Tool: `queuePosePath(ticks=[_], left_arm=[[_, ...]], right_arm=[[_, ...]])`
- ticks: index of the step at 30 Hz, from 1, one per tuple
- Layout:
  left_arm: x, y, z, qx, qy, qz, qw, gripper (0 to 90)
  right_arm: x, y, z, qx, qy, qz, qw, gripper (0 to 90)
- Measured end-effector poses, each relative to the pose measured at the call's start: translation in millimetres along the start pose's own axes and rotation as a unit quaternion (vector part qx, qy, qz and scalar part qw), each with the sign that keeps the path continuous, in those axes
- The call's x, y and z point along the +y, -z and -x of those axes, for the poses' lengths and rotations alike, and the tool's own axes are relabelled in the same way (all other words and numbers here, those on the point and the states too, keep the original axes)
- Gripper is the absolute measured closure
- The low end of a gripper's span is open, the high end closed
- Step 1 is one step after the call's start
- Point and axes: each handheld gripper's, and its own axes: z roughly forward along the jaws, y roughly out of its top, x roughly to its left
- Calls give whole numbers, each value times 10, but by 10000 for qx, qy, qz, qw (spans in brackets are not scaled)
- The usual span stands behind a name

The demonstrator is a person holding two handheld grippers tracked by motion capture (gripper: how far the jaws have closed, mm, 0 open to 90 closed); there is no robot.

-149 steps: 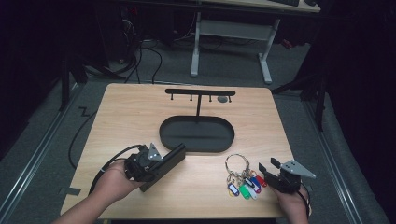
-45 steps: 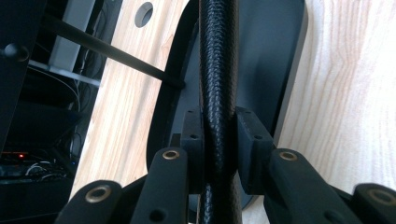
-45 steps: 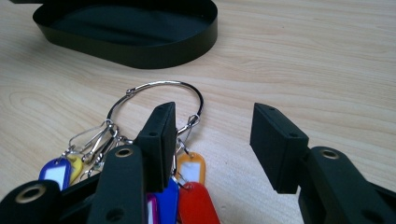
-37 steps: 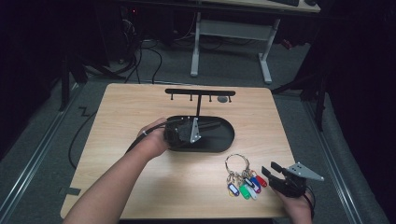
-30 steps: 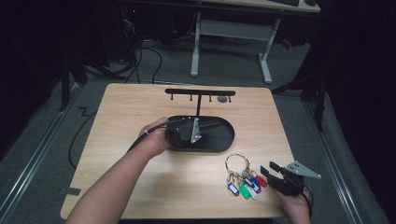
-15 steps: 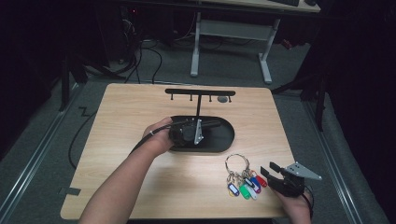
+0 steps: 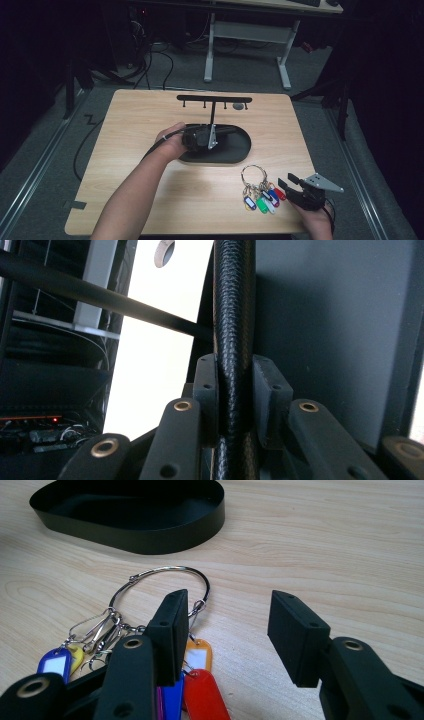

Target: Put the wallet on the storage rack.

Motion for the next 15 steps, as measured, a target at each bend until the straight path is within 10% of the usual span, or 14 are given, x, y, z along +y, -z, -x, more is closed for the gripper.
queuePosePath(ticks=[15], left_arm=[[-57,-154,23,-360,42,-252,9990,703]], right_arm=[[-13,-17,-2,5,-3,-39,10000,511]])
